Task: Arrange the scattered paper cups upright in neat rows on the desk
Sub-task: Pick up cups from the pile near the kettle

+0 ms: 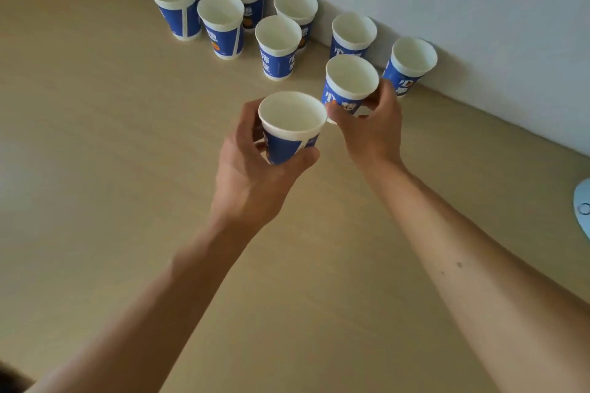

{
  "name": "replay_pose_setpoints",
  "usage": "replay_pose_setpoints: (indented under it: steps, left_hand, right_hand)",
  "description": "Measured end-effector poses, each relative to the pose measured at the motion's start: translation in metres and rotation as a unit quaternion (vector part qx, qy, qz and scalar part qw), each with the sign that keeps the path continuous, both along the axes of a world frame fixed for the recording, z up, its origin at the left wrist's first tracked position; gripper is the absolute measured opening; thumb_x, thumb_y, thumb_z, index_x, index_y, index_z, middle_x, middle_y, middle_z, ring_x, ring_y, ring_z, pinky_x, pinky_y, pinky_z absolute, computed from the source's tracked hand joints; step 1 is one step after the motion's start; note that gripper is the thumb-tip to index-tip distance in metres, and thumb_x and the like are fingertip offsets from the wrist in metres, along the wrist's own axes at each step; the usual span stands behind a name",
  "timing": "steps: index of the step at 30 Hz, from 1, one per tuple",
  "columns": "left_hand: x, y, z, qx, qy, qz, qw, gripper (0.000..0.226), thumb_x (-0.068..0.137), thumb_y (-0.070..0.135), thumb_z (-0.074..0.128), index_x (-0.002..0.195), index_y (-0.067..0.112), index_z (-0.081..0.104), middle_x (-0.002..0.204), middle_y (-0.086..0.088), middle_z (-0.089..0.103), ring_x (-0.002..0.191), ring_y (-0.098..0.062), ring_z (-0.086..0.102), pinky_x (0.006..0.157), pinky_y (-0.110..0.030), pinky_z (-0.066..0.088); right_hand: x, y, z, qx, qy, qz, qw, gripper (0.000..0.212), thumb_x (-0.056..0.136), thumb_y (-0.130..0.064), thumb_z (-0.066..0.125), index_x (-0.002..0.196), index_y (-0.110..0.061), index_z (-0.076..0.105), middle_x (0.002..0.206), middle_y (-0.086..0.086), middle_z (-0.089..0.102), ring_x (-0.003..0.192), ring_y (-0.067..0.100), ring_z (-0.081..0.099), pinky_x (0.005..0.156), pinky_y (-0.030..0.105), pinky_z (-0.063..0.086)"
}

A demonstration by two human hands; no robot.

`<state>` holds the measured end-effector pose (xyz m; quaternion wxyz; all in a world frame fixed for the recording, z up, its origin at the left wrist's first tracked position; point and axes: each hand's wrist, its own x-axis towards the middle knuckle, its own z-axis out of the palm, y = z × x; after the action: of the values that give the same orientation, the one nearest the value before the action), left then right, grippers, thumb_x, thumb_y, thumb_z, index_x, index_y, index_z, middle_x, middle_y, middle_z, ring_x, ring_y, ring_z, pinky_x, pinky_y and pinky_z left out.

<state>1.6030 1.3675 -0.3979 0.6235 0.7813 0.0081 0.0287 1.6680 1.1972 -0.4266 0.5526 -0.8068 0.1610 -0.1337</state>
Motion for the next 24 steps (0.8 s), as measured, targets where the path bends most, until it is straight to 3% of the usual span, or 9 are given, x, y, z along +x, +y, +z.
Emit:
replay_pose_setpoints:
  steps: [4, 9, 12, 17, 24]
  left_hand:
    - [0.010, 0.003, -0.018, -0.001, -0.010, -0.006, 1.000, 0.058, 0.070, 0.026, 0.086, 0.121, 0.030, 0.060, 0.112, 0.019, 0.070, 0.107, -0.004, 0.067, 0.087, -0.016, 0.053]
    - [0.006, 0.010, -0.036, -0.003, -0.016, -0.003, 1.000, 0.056, 0.067, 0.029, 0.085, 0.118, 0.035, 0.061, 0.109, 0.021, 0.071, 0.103, -0.003, 0.069, 0.085, -0.015, 0.054]
    - [0.002, 0.014, -0.041, -0.009, -0.018, -0.005, 1.000, 0.057, 0.067, 0.027, 0.085, 0.118, 0.035, 0.061, 0.109, 0.020, 0.072, 0.104, -0.004, 0.070, 0.084, -0.014, 0.053]
    - [0.000, 0.016, -0.042, -0.020, -0.012, -0.013, 1.000, 0.058, 0.067, 0.027, 0.084, 0.120, 0.033, 0.062, 0.111, 0.017, 0.073, 0.107, -0.007, 0.069, 0.088, -0.024, 0.054]
    - [0.001, 0.017, -0.036, -0.034, -0.006, -0.026, 0.999, 0.056, 0.066, 0.026, 0.084, 0.118, 0.035, 0.063, 0.109, 0.017, 0.073, 0.103, -0.004, 0.070, 0.085, -0.014, 0.053]
  right_hand:
    - [0.019, 0.002, -0.017, -0.011, -0.013, -0.005, 1.000, 0.048, 0.073, -0.019, 0.085, 0.111, -0.023, 0.056, 0.101, -0.017, 0.064, 0.092, -0.003, 0.062, 0.075, 0.013, 0.051]
    - [0.032, 0.007, -0.027, -0.023, -0.044, -0.010, 0.999, 0.049, 0.073, -0.018, 0.086, 0.113, -0.014, 0.058, 0.110, -0.002, 0.068, 0.099, 0.013, 0.065, 0.082, 0.023, 0.055]
    - [0.038, 0.008, -0.030, -0.040, -0.059, -0.008, 0.997, 0.049, 0.074, -0.016, 0.086, 0.114, -0.010, 0.058, 0.109, 0.001, 0.069, 0.096, 0.013, 0.065, 0.080, 0.021, 0.053]
    - [0.041, 0.009, -0.031, -0.046, -0.059, -0.016, 0.997, 0.052, 0.075, -0.015, 0.086, 0.118, -0.007, 0.057, 0.109, 0.004, 0.069, 0.096, 0.016, 0.065, 0.083, 0.029, 0.055]
    - [0.045, 0.011, -0.034, -0.048, -0.064, -0.023, 0.997, 0.053, 0.075, -0.016, 0.086, 0.118, -0.008, 0.057, 0.107, 0.003, 0.069, 0.095, 0.017, 0.066, 0.085, 0.032, 0.054]
